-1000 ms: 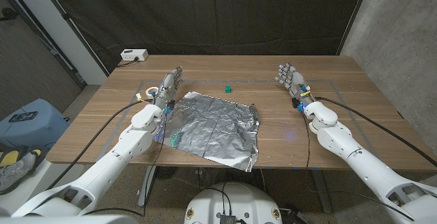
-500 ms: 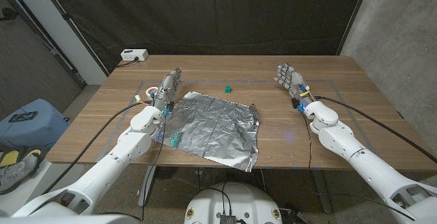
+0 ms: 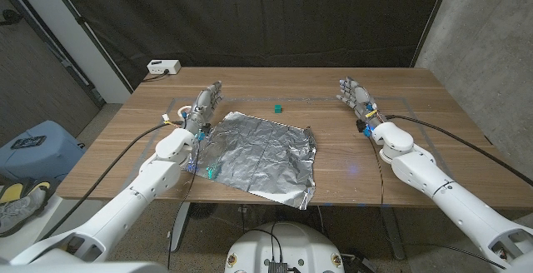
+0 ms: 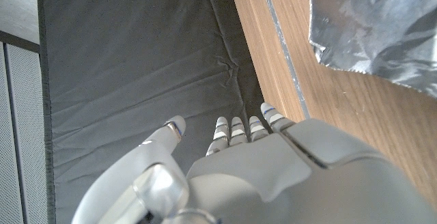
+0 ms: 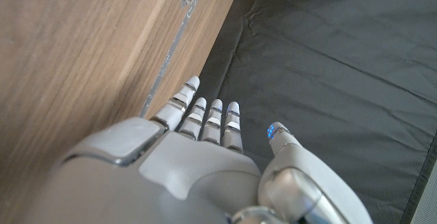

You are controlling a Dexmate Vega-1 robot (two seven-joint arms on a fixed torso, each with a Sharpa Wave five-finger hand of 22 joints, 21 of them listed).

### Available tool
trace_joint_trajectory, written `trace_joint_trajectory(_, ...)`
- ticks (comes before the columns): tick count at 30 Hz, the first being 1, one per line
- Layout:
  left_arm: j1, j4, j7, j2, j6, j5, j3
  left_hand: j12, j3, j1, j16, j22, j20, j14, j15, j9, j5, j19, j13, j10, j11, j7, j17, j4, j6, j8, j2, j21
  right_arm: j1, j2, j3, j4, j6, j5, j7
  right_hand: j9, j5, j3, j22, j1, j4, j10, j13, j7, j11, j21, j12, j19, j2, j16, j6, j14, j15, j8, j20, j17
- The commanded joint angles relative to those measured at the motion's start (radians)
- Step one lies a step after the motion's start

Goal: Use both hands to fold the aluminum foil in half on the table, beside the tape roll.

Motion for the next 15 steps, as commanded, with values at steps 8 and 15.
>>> trace_joint_trajectory(8,0.056,-0.072,-0.063,0.115,0.012,-0.004,-0.035,-0.003,0.007,0.025,-0.002,0.003,0.006,-0.013,0.003,0.001,0.002,0.004,0.001,0.001,0.001,0.002,0.002,-0.028,0.007,0.001,-0.006,-0.008,-0.001,-0.050,-0.029,-0.211,-0.250,-0.136,-0.188,0.005,0.002,0.005,0.001,0.039,-0.035,-0.003,0.005,0.015,0.016,0.000,-0.007,-0.007,-0.012,-0.004,0.004,-0.001,-0.011,-0.006,-0.031,-0.002)
trace_joint_trajectory(15,0.058,-0.077,-0.072,0.128,0.007,0.003,-0.037,-0.004,0.007,0.030,-0.003,0.003,0.006,-0.016,0.004,0.001,0.002,0.005,0.001,0.000,0.000,0.002,0.002,-0.037,0.005,-0.001,-0.007,-0.012,0.012,-0.069,-0.046,-0.302,-0.395,-0.177,-0.241,0.006,0.000,0.008,0.001,0.060,-0.060,-0.006,0.005,0.030,0.025,0.001,-0.009,-0.010,-0.019,-0.003,0.007,0.002,0.001,-0.007,-0.022,-0.005)
